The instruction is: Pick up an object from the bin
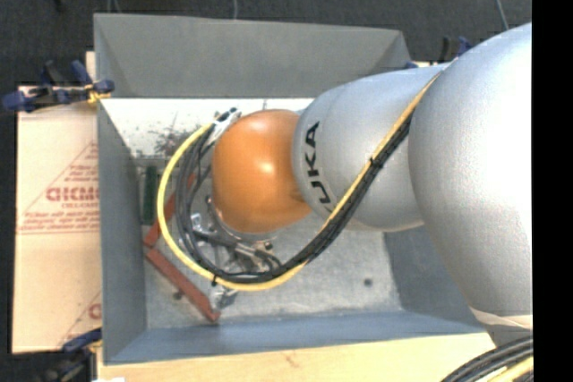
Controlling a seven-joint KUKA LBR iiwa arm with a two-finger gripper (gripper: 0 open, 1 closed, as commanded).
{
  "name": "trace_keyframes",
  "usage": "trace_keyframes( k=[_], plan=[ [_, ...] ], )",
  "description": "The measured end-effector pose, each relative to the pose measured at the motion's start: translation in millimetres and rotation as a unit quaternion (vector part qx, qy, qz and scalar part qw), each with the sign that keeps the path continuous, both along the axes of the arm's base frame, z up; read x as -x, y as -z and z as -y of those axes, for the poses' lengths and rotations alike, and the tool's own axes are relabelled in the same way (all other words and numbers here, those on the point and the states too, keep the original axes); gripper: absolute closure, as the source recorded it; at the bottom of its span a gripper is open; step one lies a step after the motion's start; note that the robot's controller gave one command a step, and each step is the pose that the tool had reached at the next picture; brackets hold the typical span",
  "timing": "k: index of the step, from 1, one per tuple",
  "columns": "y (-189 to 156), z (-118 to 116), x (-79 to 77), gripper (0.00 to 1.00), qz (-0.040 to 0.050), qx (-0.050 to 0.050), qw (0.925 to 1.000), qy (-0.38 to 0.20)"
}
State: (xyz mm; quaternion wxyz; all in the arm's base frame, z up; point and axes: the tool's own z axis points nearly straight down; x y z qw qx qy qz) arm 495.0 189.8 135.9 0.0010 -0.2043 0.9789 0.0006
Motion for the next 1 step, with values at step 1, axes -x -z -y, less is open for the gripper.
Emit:
trace_keyframes(
  k=[1],
  plan=[
    [20.9,17.6,6.5,0.00,0.0022,-0.001,0.9990,0.045]
  ],
)
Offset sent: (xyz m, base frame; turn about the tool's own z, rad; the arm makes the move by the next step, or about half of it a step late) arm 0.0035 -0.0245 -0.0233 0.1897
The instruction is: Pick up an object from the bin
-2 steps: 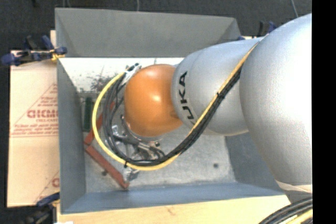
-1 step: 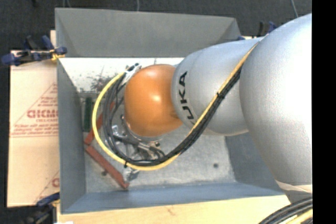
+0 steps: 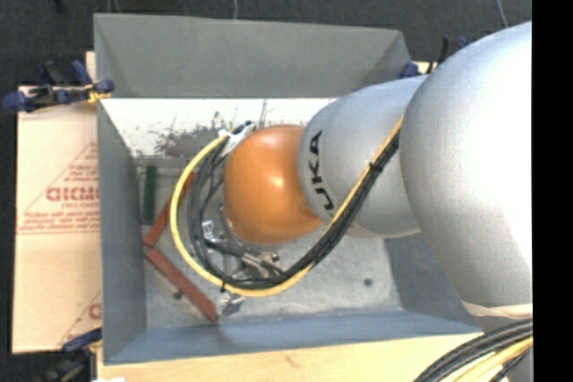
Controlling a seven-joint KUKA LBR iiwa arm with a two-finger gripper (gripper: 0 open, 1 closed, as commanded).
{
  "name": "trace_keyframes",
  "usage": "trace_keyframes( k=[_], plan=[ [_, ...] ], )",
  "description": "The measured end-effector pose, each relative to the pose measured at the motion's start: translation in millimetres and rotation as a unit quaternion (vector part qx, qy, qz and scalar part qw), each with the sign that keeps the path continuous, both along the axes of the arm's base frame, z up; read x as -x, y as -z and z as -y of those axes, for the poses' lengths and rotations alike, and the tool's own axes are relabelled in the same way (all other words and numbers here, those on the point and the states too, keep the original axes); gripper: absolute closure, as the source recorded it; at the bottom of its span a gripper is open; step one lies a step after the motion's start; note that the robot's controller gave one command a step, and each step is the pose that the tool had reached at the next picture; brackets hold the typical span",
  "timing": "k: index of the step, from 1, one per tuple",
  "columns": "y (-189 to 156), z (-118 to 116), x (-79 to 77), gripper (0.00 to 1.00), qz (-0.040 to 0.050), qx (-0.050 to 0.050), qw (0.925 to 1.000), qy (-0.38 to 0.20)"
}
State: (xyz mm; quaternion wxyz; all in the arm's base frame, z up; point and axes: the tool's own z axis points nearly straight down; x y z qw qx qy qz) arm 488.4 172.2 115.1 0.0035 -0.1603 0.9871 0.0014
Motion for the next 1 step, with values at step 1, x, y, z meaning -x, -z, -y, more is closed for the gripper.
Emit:
trace_keyframes(
  k=[1],
  plan=[
    [15.5,11.9,-2.3,0.00,-0.0037,0.002,0.9994,0.033]
  ],
)
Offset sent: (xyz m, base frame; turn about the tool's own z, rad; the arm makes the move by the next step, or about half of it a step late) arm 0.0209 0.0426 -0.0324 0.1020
